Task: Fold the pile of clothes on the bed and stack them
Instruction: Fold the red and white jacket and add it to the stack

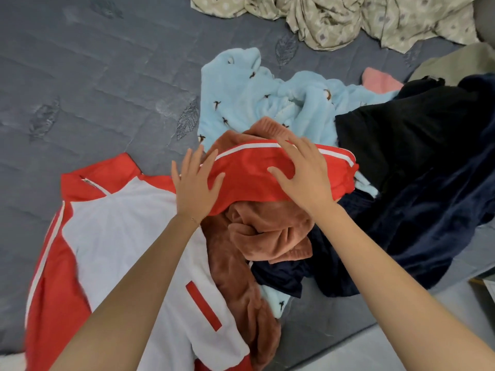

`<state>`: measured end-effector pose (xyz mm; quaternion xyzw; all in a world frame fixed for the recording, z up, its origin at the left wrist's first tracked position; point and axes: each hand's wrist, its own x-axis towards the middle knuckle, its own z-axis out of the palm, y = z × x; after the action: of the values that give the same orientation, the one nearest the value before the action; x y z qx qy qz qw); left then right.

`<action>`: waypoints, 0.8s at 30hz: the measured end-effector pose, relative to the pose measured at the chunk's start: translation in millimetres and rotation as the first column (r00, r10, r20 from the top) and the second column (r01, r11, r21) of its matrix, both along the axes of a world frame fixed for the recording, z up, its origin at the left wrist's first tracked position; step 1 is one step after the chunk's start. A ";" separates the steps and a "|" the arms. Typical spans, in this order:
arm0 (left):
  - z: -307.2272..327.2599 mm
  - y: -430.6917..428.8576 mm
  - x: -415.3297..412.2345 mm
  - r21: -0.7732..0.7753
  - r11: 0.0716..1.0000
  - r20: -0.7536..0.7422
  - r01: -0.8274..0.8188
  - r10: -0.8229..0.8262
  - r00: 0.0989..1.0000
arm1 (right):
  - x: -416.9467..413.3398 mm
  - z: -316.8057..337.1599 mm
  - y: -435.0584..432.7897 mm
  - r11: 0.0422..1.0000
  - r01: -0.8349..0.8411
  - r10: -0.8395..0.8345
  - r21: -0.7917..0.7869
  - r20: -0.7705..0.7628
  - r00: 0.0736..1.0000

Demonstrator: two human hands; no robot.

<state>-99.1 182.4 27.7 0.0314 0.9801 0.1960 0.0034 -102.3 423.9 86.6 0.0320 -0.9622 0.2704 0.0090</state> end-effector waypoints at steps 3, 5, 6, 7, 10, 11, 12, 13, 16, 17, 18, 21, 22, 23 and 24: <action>-0.4 -39.3 21.1 -0.051 0.998 -0.009 -0.030 0.030 1.000 | 8.4 1.7 -43.1 0.996 -0.072 0.072 0.050 0.004 0.997; -4.2 -70.7 36.9 -0.080 0.995 -0.011 -0.056 0.055 0.998 | 14.8 -1.8 -73.2 0.989 -0.121 0.120 0.082 0.016 0.993; -6.5 -87.2 45.6 -0.090 0.994 -0.008 -0.067 0.066 0.998 | 18.2 -4.4 -88.9 0.985 -0.145 0.143 0.095 0.029 0.989; -9.4 -104.3 55.0 -0.096 0.992 -0.003 -0.078 0.078 0.997 | 22.0 -7.2 -105.4 0.980 -0.168 0.164 0.103 0.044 0.985; -17.4 -157.7 88.4 -0.096 0.985 0.026 -0.141 0.144 0.989 | 36.4 -18.4 -157.6 0.967 -0.228 0.221 0.114 0.069 0.973; -19.5 -175.9 100.5 -0.093 0.982 0.035 -0.167 0.170 0.985 | 42.4 -21.9 -175.6 0.962 -0.246 0.239 0.117 0.073 0.968; -20.9 -193.8 112.7 -0.094 0.978 0.040 -0.188 0.193 0.980 | 48.6 -25.1 -193.4 0.958 -0.263 0.256 0.116 0.069 0.964; -23.1 -212.2 124.8 -0.099 0.974 0.049 -0.203 0.209 0.977 | 54.9 -29.2 -211.1 0.954 -0.278 0.272 0.115 0.062 0.960; -29.9 -265.9 156.2 -0.139 0.964 0.087 -0.229 0.242 0.966 | 74.8 -37.4 -261.3 0.950 -0.293 0.288 0.110 0.064 0.956; -32.3 -282.6 165.0 -0.153 0.959 0.100 -0.238 0.255 0.962 | 81.0 -39.7 -277.1 0.949 -0.298 0.291 0.106 0.077 0.954; -33.9 -297.9 174.0 -0.158 0.955 0.115 -0.252 0.271 0.956 | 87.0 -42.3 -292.4 0.946 -0.308 0.299 0.103 0.095 0.949; -38.7 -337.4 198.7 -0.106 0.943 0.144 -0.315 0.328 0.934 | 102.3 -51.6 -335.2 0.931 -0.347 0.333 0.113 0.131 0.934; -39.8 -349.8 206.3 -0.096 0.936 0.166 -0.338 0.350 0.922 | 107.4 -55.0 -348.7 0.926 -0.360 0.343 0.116 0.145 0.928; -41.8 -362.1 213.3 -0.093 0.929 0.194 -0.359 0.371 0.908 | 112.4 -59.1 -361.6 0.920 -0.373 0.353 0.122 0.163 0.922; -44.5 -373.8 219.7 -0.088 0.920 0.235 -0.381 0.391 0.890 | 116.9 -62.9 -373.5 0.913 -0.387 0.362 0.128 0.181 0.914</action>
<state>120.5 -191.4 -16.9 -0.1885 0.9623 0.1758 0.0872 14.6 50.4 23.7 0.1960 -0.9545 0.1899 -0.1199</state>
